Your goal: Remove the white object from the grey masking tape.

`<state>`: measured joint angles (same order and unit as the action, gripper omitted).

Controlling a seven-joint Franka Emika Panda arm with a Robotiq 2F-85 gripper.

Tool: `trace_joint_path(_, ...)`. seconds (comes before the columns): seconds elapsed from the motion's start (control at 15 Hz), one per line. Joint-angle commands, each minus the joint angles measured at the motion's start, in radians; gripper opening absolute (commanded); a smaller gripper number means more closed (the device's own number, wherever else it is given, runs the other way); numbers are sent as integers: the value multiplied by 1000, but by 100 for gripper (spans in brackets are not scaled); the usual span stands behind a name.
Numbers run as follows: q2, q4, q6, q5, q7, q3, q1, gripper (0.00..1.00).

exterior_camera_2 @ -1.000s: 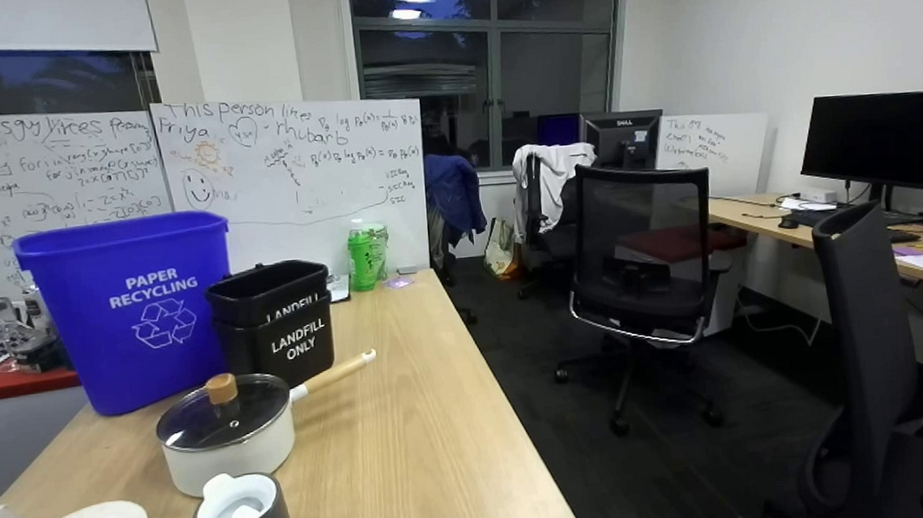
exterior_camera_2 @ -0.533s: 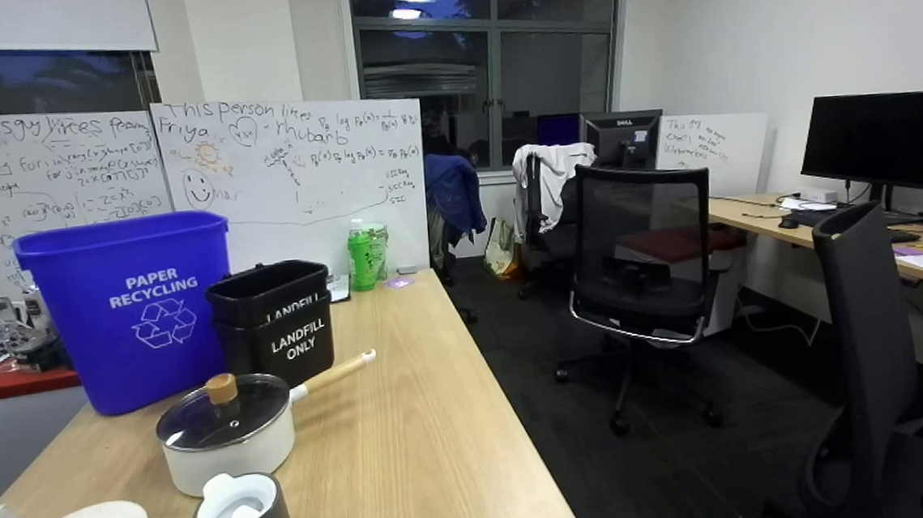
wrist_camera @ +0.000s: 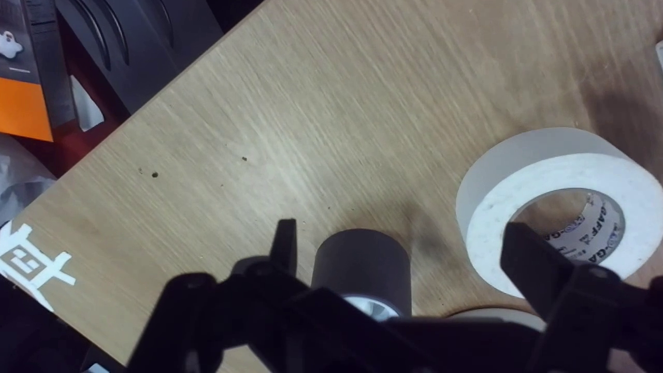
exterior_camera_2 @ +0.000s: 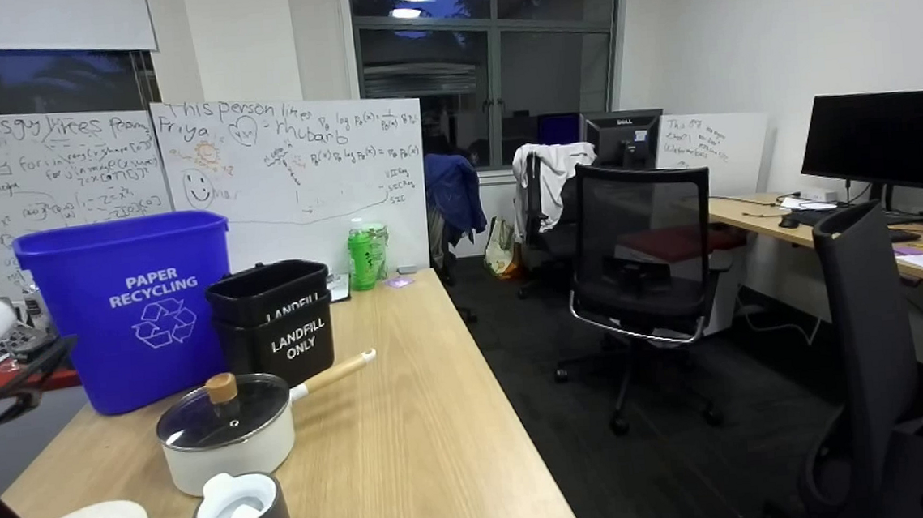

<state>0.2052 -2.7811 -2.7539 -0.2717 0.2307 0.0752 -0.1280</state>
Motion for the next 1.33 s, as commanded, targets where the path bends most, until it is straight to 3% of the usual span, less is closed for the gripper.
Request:
trace_joint_path(0.0, -94, 1, -140, -70, 29, -16, -40, 100)
trace_joint_path(0.2, -175, 13, -237, -94, 39, -30, -54, 100)
trace_joint_path(0.27, -131, 2, -179, -55, 9, -32, -34, 100)
trace_joint_path(1.27, -168, 9, -225, -66, 19, -34, -40, 100)
